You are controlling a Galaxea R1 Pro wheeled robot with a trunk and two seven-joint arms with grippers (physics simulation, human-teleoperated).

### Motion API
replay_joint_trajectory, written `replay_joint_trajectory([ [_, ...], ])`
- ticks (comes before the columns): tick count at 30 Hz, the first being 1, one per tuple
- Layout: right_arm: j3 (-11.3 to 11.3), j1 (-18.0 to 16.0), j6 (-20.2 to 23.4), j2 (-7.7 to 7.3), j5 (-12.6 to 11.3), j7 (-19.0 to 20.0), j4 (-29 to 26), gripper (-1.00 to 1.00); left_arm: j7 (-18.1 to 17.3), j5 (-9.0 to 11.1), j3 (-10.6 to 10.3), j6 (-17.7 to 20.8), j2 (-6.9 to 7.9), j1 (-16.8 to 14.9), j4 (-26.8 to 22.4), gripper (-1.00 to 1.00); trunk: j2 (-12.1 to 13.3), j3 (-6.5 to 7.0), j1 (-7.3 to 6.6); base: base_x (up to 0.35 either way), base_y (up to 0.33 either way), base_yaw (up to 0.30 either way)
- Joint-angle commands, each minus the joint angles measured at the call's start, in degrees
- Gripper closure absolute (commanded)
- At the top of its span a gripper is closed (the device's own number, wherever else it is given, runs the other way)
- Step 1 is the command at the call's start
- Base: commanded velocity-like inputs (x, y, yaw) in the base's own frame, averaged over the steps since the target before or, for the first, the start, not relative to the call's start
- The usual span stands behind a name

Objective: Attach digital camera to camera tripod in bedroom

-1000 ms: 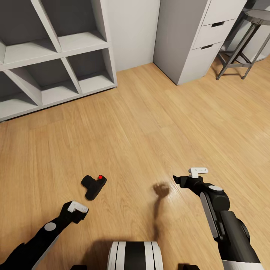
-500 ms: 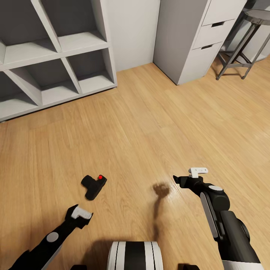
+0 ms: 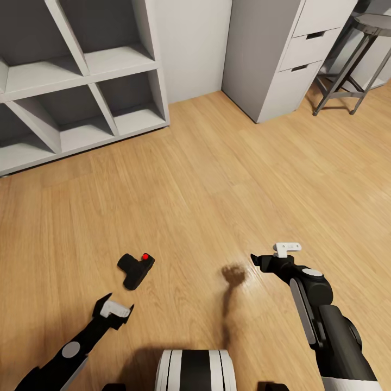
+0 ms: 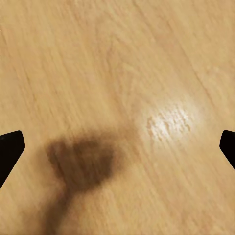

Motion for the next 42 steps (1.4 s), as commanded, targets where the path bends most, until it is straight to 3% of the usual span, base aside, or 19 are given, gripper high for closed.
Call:
replay_joint_trajectory([
  [1, -0.06, -0.03, 0.27, 0.00, 0.10, 0.30, -0.06, -1.00, -0.14, 0.63, -0.21, -0.50, 0.08, -0.04, 0.11, -1.00, -0.01, -0.03, -0.01, 0.000, 0.000, 0.000],
  [8, -0.06, -0.03, 0.34, 0.00, 0.05, 0.37, -0.06, -1.00, -0.20, 0.64, 0.16, -1.79, 0.06, -0.04, 2.78, -1.00, -0.01, -0.03, -0.01, 0.000, 0.000, 0.000],
  [13, 0.01, -0.03, 0.34, 0.00, -0.02, 0.33, 0.01, -1.00, -0.21, 0.57, 2.09, -2.03, 0.01, -0.04, 4.32, -1.00, -0.01, -0.03, -0.01, 0.000, 0.000, 0.000],
  [14, 0.02, -0.03, 0.35, -0.07, -0.18, 0.35, 0.02, -1.00, -0.21, 0.56, 3.36, -2.06, -0.01, -0.04, 4.49, -1.00, -0.01, -0.03, -0.01, 0.000, 0.000, 0.000],
  [21, -0.06, -0.03, 0.85, 0.47, 0.00, 0.08, 0.29, -1.00, -0.32, 1.15, 4.87, -1.86, 0.52, 0.61, 5.25, -1.00, -0.01, -0.03, -0.01, 0.000, 0.000, 0.000],
  [29, -0.07, -0.03, 0.99, 0.00, 0.13, 0.11, 0.29, -1.00, -0.30, 1.78, 4.86, -1.84, 0.65, 1.21, 3.51, -1.00, -0.01, -0.03, -0.01, 0.000, 0.000, 0.000],
  [34, 0.01, -0.03, 1.14, -0.31, 0.42, 0.05, 0.29, -1.00, -0.09, 3.29, 4.81, -1.67, 0.70, 1.27, 2.68, -1.00, -0.01, -0.03, -0.01, 0.000, 0.000, 0.000],
  [42, 0.10, -0.03, 1.15, -0.30, 0.41, 0.03, 0.29, -1.00, -0.04, 3.58, 4.73, -1.65, 0.62, 1.27, 2.55, -1.00, -0.01, -0.03, -0.01, 0.000, 0.000, 0.000],
])
